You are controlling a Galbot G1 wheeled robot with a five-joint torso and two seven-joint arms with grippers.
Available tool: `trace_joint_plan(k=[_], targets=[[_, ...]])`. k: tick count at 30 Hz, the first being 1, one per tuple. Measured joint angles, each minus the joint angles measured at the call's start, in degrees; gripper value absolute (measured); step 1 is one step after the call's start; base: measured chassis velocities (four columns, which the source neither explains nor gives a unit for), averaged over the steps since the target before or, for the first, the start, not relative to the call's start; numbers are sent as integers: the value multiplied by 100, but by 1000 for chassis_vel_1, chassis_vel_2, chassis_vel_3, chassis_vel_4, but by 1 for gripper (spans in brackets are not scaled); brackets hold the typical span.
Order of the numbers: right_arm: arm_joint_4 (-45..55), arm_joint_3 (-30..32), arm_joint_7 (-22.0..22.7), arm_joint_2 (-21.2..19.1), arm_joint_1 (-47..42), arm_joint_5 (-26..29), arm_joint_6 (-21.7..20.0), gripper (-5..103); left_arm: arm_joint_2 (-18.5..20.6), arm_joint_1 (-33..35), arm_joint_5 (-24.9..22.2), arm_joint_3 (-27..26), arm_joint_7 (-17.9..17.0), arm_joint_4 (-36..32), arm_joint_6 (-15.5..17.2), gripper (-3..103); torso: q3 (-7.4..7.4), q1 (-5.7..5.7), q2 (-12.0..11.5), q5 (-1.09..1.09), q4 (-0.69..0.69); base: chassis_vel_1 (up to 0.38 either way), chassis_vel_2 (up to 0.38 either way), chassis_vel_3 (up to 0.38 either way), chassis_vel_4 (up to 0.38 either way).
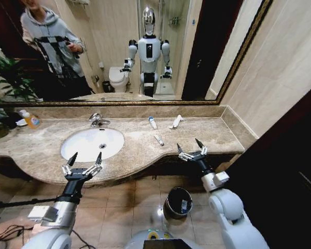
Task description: Pick up the trash from the sink and place it in the trash bin.
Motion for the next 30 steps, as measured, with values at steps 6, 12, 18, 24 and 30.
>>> trace_joint_plan(k=[6,12,18,24,30], targets=[[-518,-599,21,-260,774,136,-170,100,0,0,0,0,0,0,0,100,0,0,0,0,0,0,0,0,0],[-923,-1368,47,-358,1494,220,-399,100,0,0,0,0,0,0,0,100,0,-1,0,-1,0,0,0,0,0],[-1807,-1931,158,-269,2168,202,-553,100,0,0,0,0,0,0,0,100,0,0,0,-1,0,0,0,0,0],[-2839,-2283,385,21,2864,29,-575,100,0,1,0,0,0,0,0,100,0,0,0,-1,0,0,0,0,0],[-3166,-2309,460,91,3040,-104,-457,99,0,0,0,0,0,0,0,100,-1,0,0,-2,0,0,0,0,0]])
